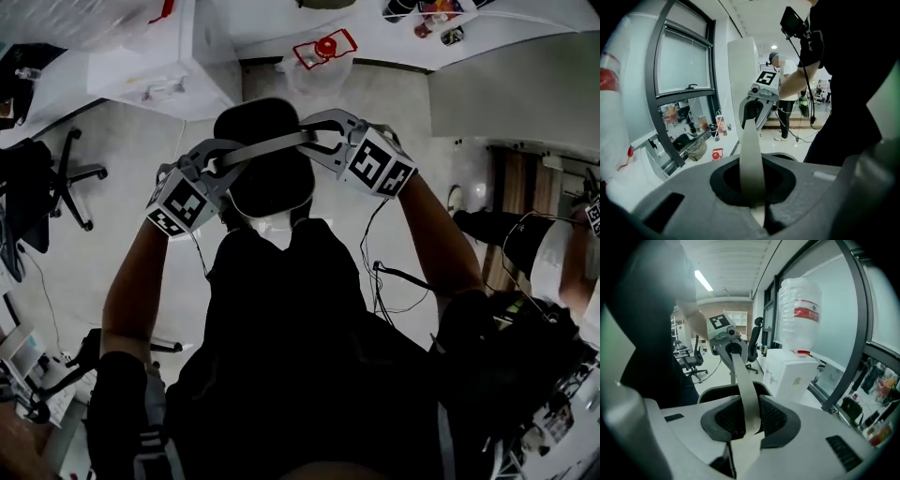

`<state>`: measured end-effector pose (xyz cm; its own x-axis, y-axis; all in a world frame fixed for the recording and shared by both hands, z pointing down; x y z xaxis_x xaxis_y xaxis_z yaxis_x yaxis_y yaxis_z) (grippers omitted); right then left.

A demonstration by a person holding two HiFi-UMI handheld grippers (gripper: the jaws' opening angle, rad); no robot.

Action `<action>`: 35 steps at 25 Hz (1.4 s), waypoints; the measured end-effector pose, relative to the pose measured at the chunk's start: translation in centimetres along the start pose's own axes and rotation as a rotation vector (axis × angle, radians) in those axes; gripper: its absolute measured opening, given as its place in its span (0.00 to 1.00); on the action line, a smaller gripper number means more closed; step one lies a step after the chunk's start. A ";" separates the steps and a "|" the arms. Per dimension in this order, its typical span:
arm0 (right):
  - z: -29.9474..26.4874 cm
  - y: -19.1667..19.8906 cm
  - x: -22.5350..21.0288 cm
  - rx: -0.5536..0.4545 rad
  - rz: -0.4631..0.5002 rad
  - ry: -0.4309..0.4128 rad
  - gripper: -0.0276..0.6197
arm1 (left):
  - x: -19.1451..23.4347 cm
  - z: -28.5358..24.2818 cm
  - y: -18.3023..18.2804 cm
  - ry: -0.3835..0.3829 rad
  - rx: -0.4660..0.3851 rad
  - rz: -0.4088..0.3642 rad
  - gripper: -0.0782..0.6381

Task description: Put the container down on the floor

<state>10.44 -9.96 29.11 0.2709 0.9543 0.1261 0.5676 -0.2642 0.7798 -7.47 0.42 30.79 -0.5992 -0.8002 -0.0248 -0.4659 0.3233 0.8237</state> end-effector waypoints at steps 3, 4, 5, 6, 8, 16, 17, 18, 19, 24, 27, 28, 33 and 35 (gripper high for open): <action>-1.9 2.2 -0.7 0.038 0.010 -0.004 0.20 | 1.0 -2.5 2.3 0.014 0.025 -0.005 0.12; -2.6 3.1 -0.8 0.055 0.007 -0.005 0.20 | 1.4 -3.3 3.1 0.023 0.040 -0.010 0.12; -3.4 3.9 -0.9 0.074 0.002 -0.004 0.20 | 1.7 -4.2 4.1 0.032 0.058 -0.020 0.12; -4.1 4.7 -1.0 0.092 -0.003 -0.002 0.20 | 2.0 -5.0 5.1 0.040 0.076 -0.032 0.12; -5.9 6.4 -1.2 0.118 -0.011 0.009 0.20 | 2.8 -6.5 7.3 0.050 0.108 -0.047 0.12; -12.7 13.7 -2.3 0.170 -0.050 0.008 0.20 | 5.7 -12.5 14.6 0.083 0.203 -0.033 0.12; -13.5 14.6 -2.4 0.176 -0.050 -0.001 0.19 | 6.1 -13.3 15.5 0.093 0.221 -0.039 0.12; -14.4 15.5 -2.5 0.184 -0.047 -0.012 0.19 | 6.4 -14.0 16.5 0.102 0.242 -0.046 0.12; -15.2 16.3 -2.5 0.193 -0.042 -0.022 0.19 | 6.6 -14.7 17.4 0.112 0.262 -0.052 0.12; -18.7 20.2 -2.7 0.232 -0.051 -0.055 0.18 | 7.7 -18.2 21.8 0.161 0.308 -0.052 0.12; -21.2 22.7 -3.0 0.251 -0.059 -0.066 0.18 | 8.6 -20.2 24.3 0.154 0.342 -0.057 0.13; -21.9 23.5 -3.1 0.256 -0.060 -0.067 0.18 | 8.8 -20.9 25.1 0.152 0.350 -0.059 0.13; -24.7 26.5 -2.7 0.279 -0.061 -0.064 0.18 | 9.0 -23.6 28.9 0.171 0.389 -0.059 0.13; -25.7 27.4 -2.5 0.282 -0.064 -0.058 0.18 | 9.0 -24.3 30.2 0.169 0.402 -0.070 0.13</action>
<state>5.29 -15.93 65.92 0.2669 0.9629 0.0406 0.7767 -0.2398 0.5824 -11.11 -9.33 69.21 -0.4577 -0.8878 0.0483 -0.7378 0.4095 0.5366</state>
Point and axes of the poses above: the fingertips, and each gripper's own axes: z backward along the fingers, x to its left, y out of its underside, the point moved 9 cm from there along z, backward along the fingers, and after that the axes turned 4 degrees about z, right-handed, at the moved point
